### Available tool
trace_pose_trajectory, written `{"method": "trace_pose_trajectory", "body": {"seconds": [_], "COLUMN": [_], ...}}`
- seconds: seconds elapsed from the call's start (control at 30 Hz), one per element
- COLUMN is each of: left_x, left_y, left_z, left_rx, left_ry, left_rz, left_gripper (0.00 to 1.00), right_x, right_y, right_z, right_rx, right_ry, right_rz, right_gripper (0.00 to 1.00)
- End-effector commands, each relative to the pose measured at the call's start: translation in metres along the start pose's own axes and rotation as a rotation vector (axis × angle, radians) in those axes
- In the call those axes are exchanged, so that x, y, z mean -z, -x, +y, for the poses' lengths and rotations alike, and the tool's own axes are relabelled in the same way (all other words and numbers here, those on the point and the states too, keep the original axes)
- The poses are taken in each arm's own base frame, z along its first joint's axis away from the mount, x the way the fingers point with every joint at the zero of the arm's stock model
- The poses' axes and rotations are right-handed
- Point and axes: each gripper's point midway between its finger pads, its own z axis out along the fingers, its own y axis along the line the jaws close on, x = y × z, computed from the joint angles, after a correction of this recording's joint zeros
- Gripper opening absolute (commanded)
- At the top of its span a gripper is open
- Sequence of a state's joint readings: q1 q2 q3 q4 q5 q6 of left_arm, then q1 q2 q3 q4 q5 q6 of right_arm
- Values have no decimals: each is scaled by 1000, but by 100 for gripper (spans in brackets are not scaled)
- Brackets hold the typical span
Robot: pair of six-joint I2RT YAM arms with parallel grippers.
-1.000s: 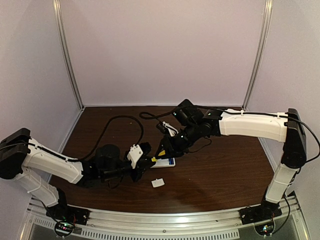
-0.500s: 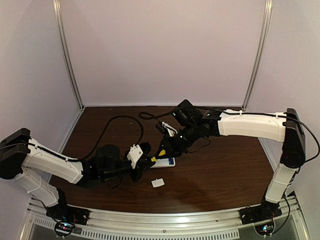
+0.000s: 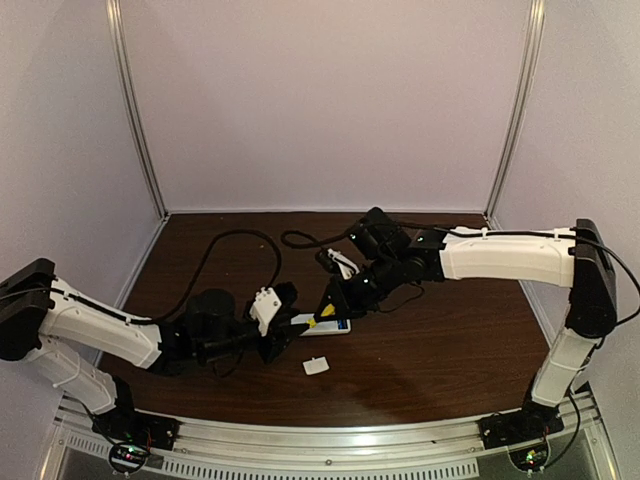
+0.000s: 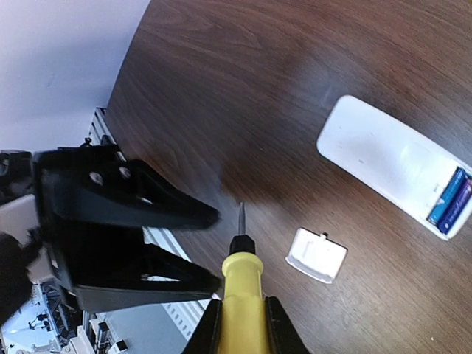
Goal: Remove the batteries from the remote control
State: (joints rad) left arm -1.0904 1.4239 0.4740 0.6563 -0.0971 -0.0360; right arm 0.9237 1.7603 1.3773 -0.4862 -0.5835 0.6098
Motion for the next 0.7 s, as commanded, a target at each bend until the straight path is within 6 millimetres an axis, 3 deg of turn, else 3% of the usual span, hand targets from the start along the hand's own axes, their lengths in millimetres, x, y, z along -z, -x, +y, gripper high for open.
{"method": "trace_pose_trajectory", "body": {"seconds": [0.0,0.13,0.33,0.47,0.67], "left_x": [9,10,19,22,11], "left_y": [23,23,26,26,20], "left_z": [7,14,27,45,66], "left_rx": [24,32,58,77,50], "left_ry": [38,79,147,251,387], "left_rz": [-86,-75,-75,-25,39], "left_gripper": [42,65,80,97,97], "right_x": [14,31,52,63,88], "right_y": [-5,-5,2,5,-7], "right_z": [-12,-18,-32,-29,-30], "right_rx": [46,78,106,130,167], "right_ry": [-60,-97,-159,-189,-241], "right_rz": [-78,-183,-350,-432,-537], "right_gripper": [0,0,0,0,0]}}
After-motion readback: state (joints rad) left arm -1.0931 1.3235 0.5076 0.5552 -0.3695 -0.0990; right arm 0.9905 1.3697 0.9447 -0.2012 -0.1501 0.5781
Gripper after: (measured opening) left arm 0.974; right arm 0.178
